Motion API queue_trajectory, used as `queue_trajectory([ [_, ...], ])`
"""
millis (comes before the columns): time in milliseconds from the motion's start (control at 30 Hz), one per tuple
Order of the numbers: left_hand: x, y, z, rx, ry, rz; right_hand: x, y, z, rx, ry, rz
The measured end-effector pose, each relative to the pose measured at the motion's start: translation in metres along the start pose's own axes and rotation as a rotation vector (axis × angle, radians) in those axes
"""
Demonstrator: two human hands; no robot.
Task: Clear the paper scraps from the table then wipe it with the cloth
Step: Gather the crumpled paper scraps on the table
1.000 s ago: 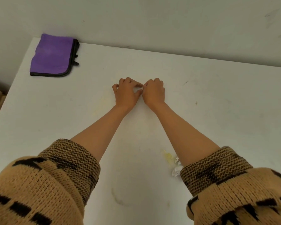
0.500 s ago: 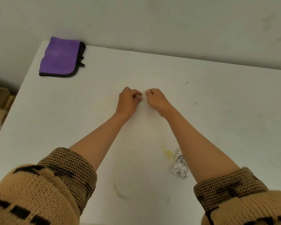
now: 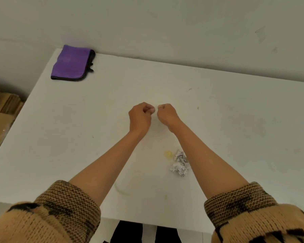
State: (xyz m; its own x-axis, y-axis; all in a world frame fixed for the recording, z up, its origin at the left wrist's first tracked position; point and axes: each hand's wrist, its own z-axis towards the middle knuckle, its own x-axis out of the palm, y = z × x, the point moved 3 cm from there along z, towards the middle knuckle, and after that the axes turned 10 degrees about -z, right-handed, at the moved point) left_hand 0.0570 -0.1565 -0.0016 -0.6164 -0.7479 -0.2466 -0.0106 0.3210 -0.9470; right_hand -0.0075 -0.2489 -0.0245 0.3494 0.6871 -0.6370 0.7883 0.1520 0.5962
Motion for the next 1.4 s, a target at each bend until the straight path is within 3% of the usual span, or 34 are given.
queue_trajectory([
  [200,0.012,0.021,-0.057,-0.275,0.114,-0.074,-0.024,-0.038,-0.043,-0.098,0.120,-0.289],
  [300,0.020,0.037,-0.087,-0.383,0.175,-0.002,-0.025,-0.064,-0.067,-0.142,0.077,-0.378],
  [433,0.029,0.047,-0.112,-0.247,0.175,0.101,-0.019,-0.090,-0.099,-0.309,-0.053,-0.366],
  [600,0.036,0.056,-0.124,-0.068,0.153,0.193,-0.005,-0.106,-0.105,-0.501,-0.206,-0.600],
  [767,0.039,0.061,-0.126,0.022,0.148,0.301,0.001,-0.113,-0.104,-0.521,-0.336,-0.670],
  [1100,0.031,0.059,-0.123,0.045,0.202,0.307,0.004,-0.105,-0.106,-0.590,-0.341,-0.584],
  [1400,0.007,0.058,-0.121,0.075,0.229,0.119,0.009,-0.095,-0.101,-0.578,-0.303,-0.711],
])
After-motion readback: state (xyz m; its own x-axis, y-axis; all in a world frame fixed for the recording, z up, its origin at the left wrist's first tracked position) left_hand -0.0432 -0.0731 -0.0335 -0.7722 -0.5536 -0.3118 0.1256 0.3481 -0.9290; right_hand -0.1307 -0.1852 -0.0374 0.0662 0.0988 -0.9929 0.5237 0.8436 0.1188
